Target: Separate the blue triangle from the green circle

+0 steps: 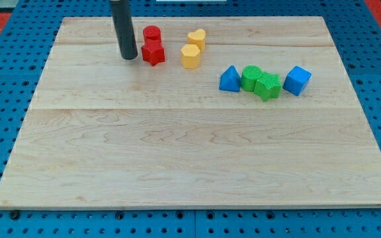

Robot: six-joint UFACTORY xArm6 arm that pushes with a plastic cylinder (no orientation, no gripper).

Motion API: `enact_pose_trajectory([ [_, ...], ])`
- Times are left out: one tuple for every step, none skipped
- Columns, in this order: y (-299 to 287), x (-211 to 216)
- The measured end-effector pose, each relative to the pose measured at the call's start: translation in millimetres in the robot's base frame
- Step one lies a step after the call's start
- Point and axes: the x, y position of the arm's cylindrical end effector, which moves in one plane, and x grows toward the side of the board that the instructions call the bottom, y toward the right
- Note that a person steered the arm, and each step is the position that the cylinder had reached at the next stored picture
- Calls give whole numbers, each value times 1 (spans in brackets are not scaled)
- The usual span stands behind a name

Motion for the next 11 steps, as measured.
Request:
enact_pose_trajectory([
  [42, 77],
  [132, 155],
  [248, 184],
  [318, 168],
  [353, 138],
  [344, 91],
  [312, 75],
  [294, 57],
  [246, 45],
  [195, 56],
  [207, 66],
])
